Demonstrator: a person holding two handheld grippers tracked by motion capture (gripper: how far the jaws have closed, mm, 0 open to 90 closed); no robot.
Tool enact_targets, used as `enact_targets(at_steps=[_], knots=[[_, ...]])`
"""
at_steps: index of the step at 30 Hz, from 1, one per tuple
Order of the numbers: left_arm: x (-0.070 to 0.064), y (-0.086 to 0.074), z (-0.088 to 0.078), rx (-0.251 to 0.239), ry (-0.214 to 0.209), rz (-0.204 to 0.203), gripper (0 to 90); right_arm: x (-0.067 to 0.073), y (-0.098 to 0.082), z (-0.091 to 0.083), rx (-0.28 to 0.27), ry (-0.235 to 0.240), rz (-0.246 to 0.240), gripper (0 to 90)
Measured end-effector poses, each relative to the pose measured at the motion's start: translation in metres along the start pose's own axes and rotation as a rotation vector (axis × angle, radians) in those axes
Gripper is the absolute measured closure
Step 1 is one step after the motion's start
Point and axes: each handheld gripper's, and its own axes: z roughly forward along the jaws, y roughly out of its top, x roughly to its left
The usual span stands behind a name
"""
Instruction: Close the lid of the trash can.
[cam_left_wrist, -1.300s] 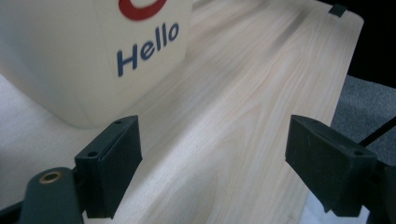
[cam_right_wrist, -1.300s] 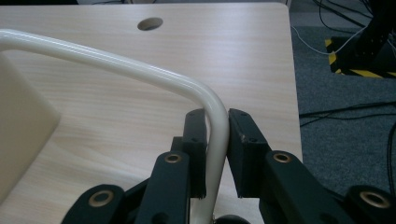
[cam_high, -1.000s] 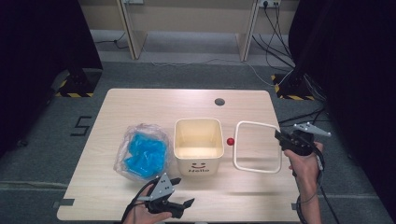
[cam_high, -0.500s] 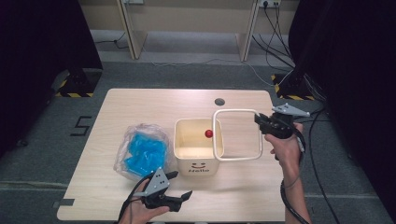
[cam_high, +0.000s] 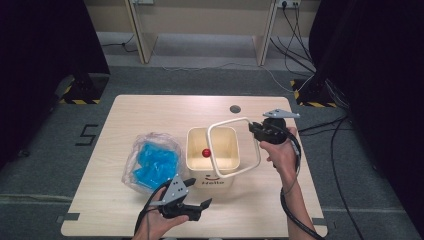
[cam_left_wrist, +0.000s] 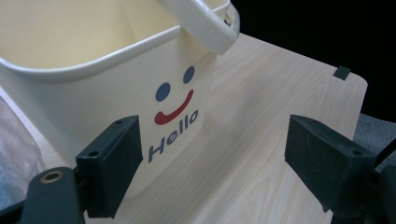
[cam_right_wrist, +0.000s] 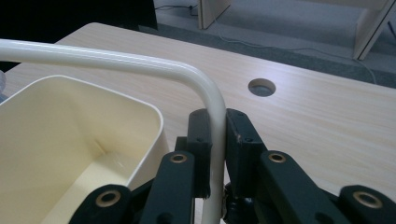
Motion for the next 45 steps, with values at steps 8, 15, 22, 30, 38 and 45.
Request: enact_targets(at_steps=[8,15,22,30,38,45], knots=[[0.0,0.006,0.008,-0.004,0.003,-0.022,20.8,0.015,0.007,0.01,0.032,0.03,-0.04,81.1],[-0.002,0.008,0.016,0.009,-0.03,-0.045,25.4,0.026,0.013,0.013,0.065,0.041,-0.076,81.0],[-0.005,0.011,0.019,0.018,-0.045,-0.035,31.3,0.036,0.016,0.02,0.1,0.057,-0.105,80.9],[-0.006,0.012,0.02,0.008,-0.06,-0.037,35.2,0.038,0.014,0.025,0.118,0.067,-0.104,81.0],[-0.001,0.017,0.014,-0.032,-0.072,-0.075,49.9,0.04,0.013,0.027,0.139,0.065,-0.113,80.9],[0.001,0.02,0.009,-0.048,-0.086,-0.087,60.0,0.041,0.013,0.028,0.152,0.062,-0.114,81.0]])
